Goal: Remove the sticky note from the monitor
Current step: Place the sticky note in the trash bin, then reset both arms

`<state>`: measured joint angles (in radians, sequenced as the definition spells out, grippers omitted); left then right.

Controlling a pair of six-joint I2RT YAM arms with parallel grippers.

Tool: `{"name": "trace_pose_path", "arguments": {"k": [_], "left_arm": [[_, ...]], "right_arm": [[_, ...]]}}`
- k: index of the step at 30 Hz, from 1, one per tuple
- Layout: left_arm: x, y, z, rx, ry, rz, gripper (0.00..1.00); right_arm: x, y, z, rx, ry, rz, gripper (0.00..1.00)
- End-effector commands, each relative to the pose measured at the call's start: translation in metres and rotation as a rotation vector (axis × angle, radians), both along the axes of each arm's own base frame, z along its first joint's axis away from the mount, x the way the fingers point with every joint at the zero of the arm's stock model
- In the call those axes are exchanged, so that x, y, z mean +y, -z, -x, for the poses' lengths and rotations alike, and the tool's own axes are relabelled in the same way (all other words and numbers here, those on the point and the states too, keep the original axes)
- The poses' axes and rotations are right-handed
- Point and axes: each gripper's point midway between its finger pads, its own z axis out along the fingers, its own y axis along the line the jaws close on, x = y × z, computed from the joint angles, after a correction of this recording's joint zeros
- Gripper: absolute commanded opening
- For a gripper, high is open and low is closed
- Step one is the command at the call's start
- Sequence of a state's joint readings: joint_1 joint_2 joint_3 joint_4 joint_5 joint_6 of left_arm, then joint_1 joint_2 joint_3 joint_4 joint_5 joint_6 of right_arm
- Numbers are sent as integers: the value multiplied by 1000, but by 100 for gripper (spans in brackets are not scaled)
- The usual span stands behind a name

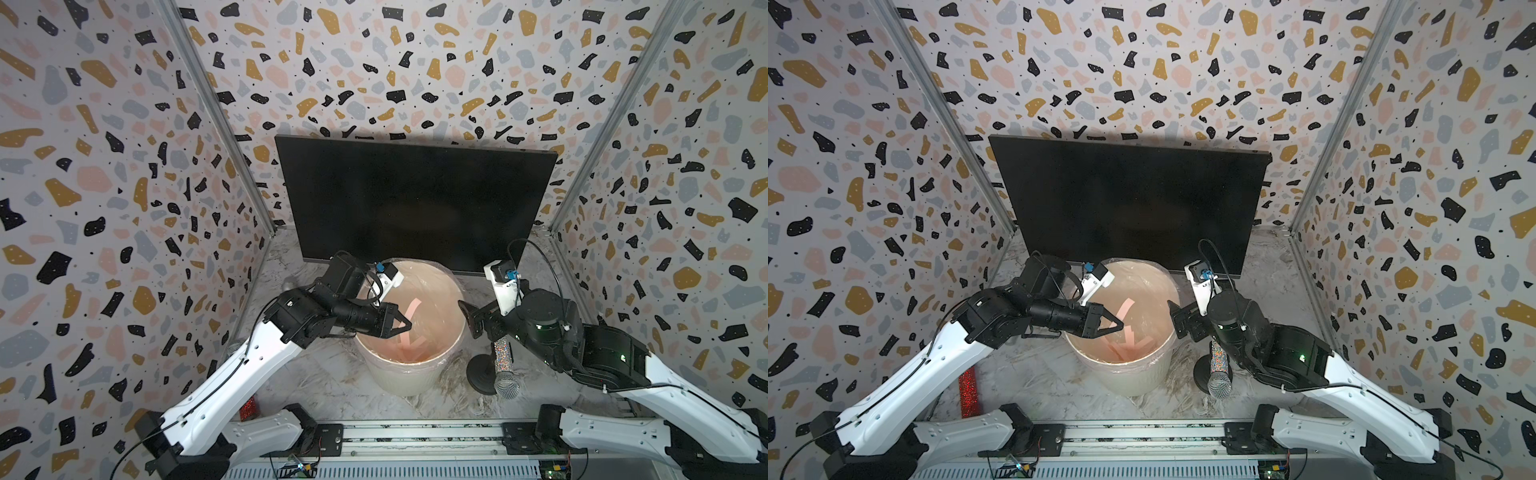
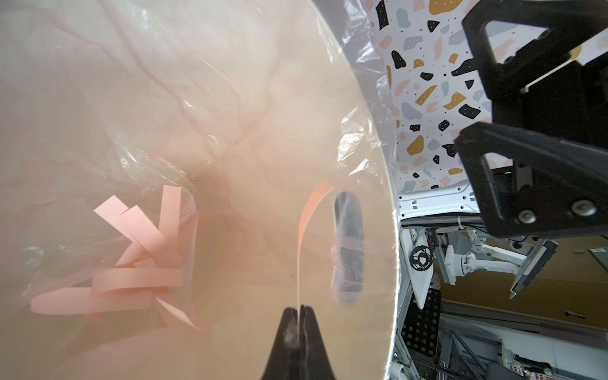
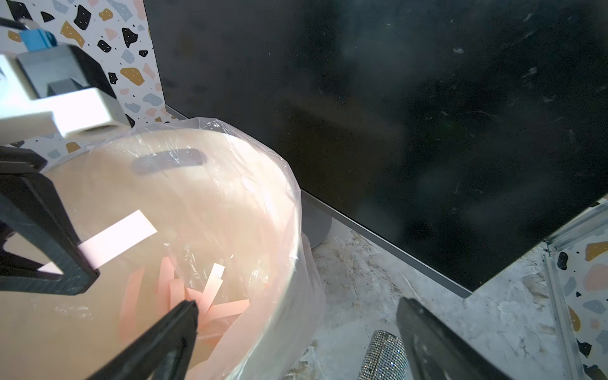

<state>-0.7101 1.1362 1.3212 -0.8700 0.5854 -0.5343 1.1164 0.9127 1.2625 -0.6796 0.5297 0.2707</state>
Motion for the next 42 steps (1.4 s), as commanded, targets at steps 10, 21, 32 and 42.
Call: {"name": "trace_pose_path", "arguments": {"k": [10, 21, 32, 42], "left_arm": [[0, 0, -5, -38, 7, -34, 51], [-15, -39, -21, -187, 19, 84, 80], [-6, -101, -58, -402, -91, 157, 100], [91, -131, -108, -664, -494, 50, 99]], "right_arm": [[-12, -5, -1, -26, 37, -20, 100], [-29, -2, -7, -97, 98, 28, 100], [-61, -16, -11, -200, 183, 102, 100], [-133, -23, -28, -278, 462, 277, 100]]}}
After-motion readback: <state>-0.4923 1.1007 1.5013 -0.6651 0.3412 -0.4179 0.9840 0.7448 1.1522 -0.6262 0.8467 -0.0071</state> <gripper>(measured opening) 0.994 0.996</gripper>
